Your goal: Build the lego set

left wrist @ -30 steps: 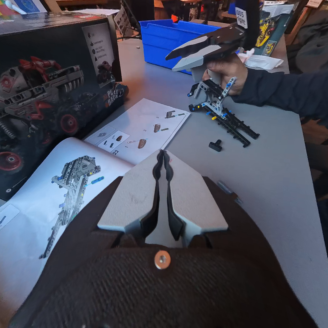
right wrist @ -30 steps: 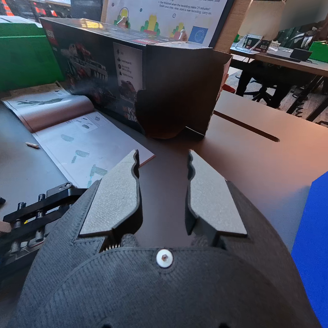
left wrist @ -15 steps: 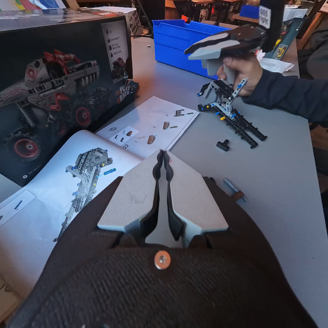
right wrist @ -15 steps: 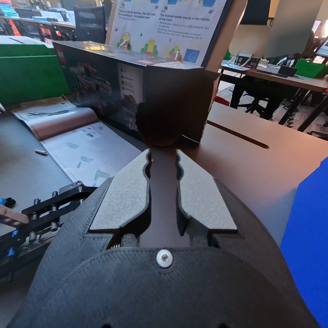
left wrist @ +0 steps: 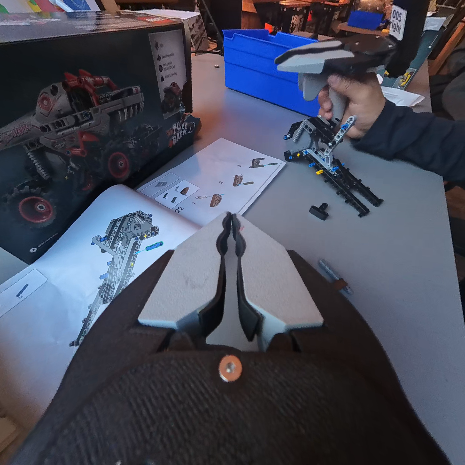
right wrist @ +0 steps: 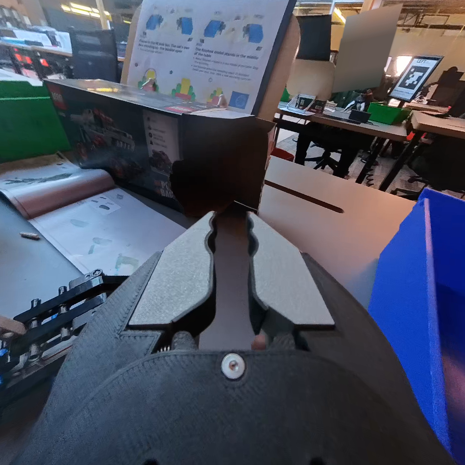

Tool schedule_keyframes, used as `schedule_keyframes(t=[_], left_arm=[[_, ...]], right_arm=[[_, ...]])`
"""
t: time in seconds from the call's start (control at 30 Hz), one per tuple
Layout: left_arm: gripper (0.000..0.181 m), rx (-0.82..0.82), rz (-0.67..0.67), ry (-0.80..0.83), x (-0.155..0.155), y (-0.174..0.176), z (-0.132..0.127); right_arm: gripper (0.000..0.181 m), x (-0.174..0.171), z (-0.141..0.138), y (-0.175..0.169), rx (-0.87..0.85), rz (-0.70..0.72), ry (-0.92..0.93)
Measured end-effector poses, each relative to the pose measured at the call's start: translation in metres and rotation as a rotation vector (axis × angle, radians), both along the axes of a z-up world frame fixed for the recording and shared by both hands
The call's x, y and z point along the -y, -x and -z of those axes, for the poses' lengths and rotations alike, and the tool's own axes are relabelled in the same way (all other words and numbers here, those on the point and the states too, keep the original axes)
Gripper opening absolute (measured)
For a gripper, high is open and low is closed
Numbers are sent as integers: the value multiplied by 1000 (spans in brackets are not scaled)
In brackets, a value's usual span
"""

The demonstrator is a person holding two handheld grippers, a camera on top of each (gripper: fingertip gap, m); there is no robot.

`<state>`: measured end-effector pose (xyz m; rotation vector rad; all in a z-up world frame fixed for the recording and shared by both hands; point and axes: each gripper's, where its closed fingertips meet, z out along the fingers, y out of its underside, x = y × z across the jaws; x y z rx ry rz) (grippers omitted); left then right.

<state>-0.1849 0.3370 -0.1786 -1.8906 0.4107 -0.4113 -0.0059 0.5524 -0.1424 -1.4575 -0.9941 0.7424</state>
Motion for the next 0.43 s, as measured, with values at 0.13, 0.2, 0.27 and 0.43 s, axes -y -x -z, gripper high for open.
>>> schedule_keyframes(t=[0.13, 0.2, 0.27, 0.43], left_arm=[[0, 1, 3, -9, 1, -1, -2], [0, 12, 4, -10, 2, -1, -3], [0, 18, 2, -12, 3, 0, -4], [0, 5, 0, -13, 5, 1, -4]], right_arm=[[27, 0, 2, 1, -20, -19, 47], [29, 1, 6, 2, -13, -28, 68], [29, 1, 8, 3, -2, -28, 68], [3, 2, 13, 5, 33, -25, 66]])
